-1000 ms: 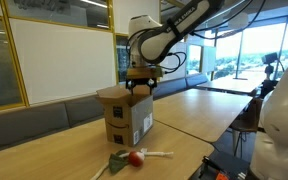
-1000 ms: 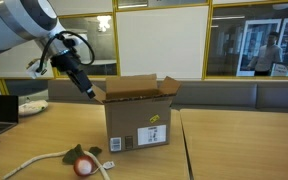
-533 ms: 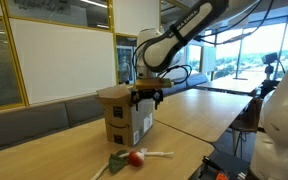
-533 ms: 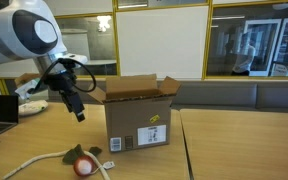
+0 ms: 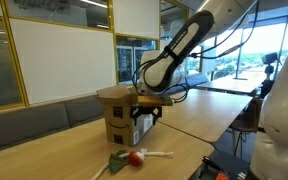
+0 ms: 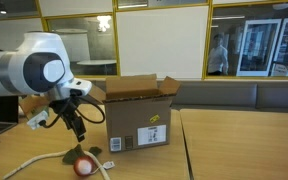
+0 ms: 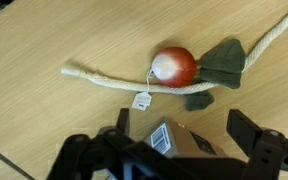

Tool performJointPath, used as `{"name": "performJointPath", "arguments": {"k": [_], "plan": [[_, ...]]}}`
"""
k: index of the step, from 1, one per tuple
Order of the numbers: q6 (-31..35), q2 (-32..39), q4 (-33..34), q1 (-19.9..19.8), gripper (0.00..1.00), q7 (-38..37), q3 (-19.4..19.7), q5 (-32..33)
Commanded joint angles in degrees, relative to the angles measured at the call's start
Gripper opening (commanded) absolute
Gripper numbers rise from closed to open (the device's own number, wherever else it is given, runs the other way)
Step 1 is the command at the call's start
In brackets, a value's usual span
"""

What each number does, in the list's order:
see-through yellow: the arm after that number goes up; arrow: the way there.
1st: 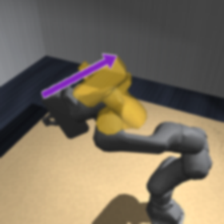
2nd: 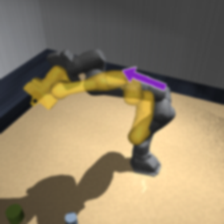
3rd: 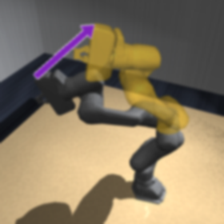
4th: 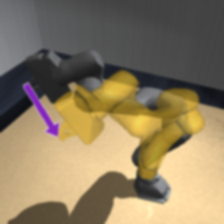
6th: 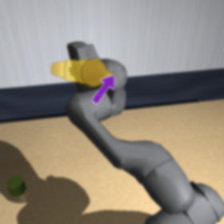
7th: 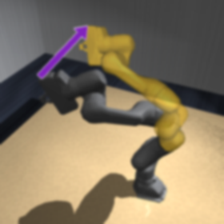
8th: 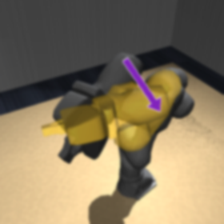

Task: Put all the objects on the table into the cardboard box.

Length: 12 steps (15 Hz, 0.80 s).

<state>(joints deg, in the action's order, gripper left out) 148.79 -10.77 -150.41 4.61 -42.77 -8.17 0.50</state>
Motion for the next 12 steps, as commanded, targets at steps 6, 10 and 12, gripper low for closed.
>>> {"name": "performJointPath", "arguments": {"k": [6, 10, 12], "plan": [[13.9, 17.7, 3.0, 0.5, 1.00, 10.9, 1.0, -9.1], [15.1, 24.0, 6.1, 0.8, 1.00, 15.0, 0.6, -13.0], [15.0, 26.5, 7.9, 1.0, 1.00, 16.6, 0.4, -14.3]]}}
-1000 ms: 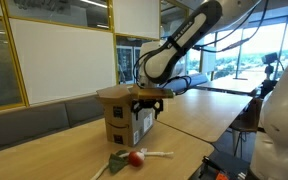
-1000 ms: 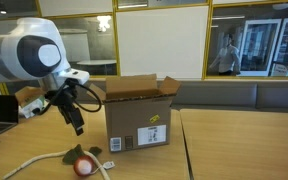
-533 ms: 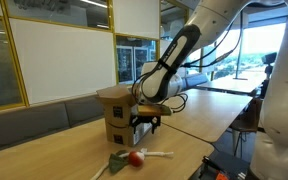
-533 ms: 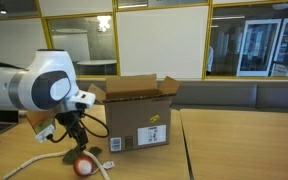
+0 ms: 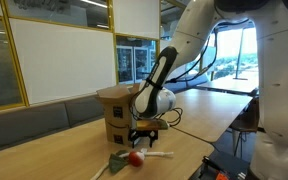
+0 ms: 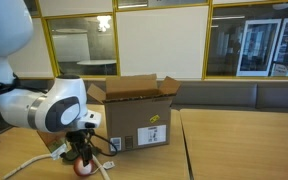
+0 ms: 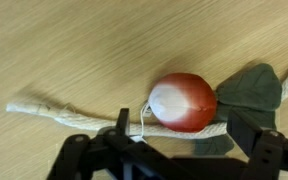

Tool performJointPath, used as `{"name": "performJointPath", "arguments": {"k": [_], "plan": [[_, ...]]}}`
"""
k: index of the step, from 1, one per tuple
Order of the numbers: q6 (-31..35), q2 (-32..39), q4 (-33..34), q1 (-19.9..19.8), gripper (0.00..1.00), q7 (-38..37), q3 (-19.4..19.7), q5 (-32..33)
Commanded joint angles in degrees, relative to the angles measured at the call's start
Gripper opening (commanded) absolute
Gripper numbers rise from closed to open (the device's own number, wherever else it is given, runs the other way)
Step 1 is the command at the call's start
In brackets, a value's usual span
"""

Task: Put all the objects on the table into the cardboard box.

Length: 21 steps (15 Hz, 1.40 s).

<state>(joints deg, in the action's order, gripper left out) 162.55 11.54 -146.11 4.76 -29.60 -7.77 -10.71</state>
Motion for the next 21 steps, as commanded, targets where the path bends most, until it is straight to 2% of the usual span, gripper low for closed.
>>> {"name": "performJointPath", "arguments": {"k": [1, 12, 13, 15, 17, 21], "plan": [[1.2, 5.4, 4.6, 1.0, 1.00, 3.8, 0.0, -3.3], [2.0, 15.1, 10.5, 0.4, 0.98, 8.9, -1.7, -8.2], [2.3, 15.6, 10.9, 0.5, 0.74, 9.1, -1.4, -7.9], [2.7, 16.6, 11.5, 0.7, 0.70, 9.3, -1.1, -7.6], [2.8, 17.2, 12.0, 0.8, 0.52, 9.4, -0.8, -7.4], [3.0, 17.2, 12.2, 0.9, 0.24, 9.6, -0.4, -7.2]]}}
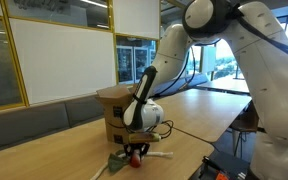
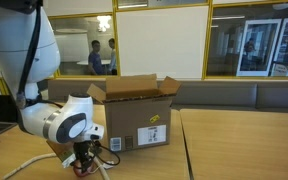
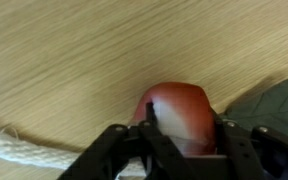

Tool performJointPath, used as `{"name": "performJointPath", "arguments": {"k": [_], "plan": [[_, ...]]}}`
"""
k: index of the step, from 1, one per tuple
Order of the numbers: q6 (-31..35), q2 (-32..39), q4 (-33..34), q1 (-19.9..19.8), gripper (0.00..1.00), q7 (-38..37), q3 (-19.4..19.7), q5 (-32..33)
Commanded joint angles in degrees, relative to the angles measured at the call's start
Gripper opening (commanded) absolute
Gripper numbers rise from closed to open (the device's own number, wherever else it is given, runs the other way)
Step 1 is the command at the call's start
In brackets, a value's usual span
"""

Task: Put all the objects on the table into the cardboard box.

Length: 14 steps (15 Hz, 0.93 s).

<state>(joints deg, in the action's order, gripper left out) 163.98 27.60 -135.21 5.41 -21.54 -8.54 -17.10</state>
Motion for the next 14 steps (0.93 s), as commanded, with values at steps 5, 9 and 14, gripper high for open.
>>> {"name": "performJointPath", "arguments": {"k": [5, 9, 14], "plan": [[2.5, -1.1, 0.1, 0.7, 0.07, 0.9, 1.3, -0.5], [3.9, -5.8, -2.7, 2.0, 0.05, -0.8, 3.4, 0.3], [7.4, -20.0, -11.2, 12.5, 0.05, -10.2, 15.6, 10.6]]}}
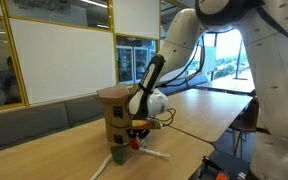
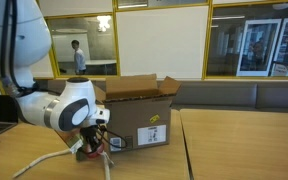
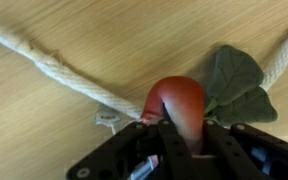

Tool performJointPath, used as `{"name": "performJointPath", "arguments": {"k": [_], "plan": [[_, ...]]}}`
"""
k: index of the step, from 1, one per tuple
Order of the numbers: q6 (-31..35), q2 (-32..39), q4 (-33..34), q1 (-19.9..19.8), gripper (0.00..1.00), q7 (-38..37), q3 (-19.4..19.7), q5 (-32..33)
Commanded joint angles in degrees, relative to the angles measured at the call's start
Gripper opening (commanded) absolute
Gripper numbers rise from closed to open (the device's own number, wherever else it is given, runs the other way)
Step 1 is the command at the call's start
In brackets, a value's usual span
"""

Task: Put all the objects on the table into the cardboard box.

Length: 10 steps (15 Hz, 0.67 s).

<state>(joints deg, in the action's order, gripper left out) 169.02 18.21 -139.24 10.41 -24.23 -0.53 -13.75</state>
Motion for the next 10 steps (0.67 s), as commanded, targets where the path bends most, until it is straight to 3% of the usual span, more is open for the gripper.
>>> {"name": "performJointPath", "arguments": {"k": [1, 4, 5, 7, 10], "plan": [[2.7, -13.1, -8.5, 10.2, 0.05, -11.5, 11.2, 12.8], [0.6, -19.0, -9.2, 20.9, 0.05, -21.2, 24.6, 28.1], [-1.0, -20.4, -7.8, 21.4, 0.05, -24.5, 25.9, 33.2], [-4.8, -24.0, -5.8, 19.7, 0.05, -31.8, 24.5, 43.2], [-18.7, -33.4, -7.6, 19.6, 0.05, -42.3, 18.8, 53.7]]}}
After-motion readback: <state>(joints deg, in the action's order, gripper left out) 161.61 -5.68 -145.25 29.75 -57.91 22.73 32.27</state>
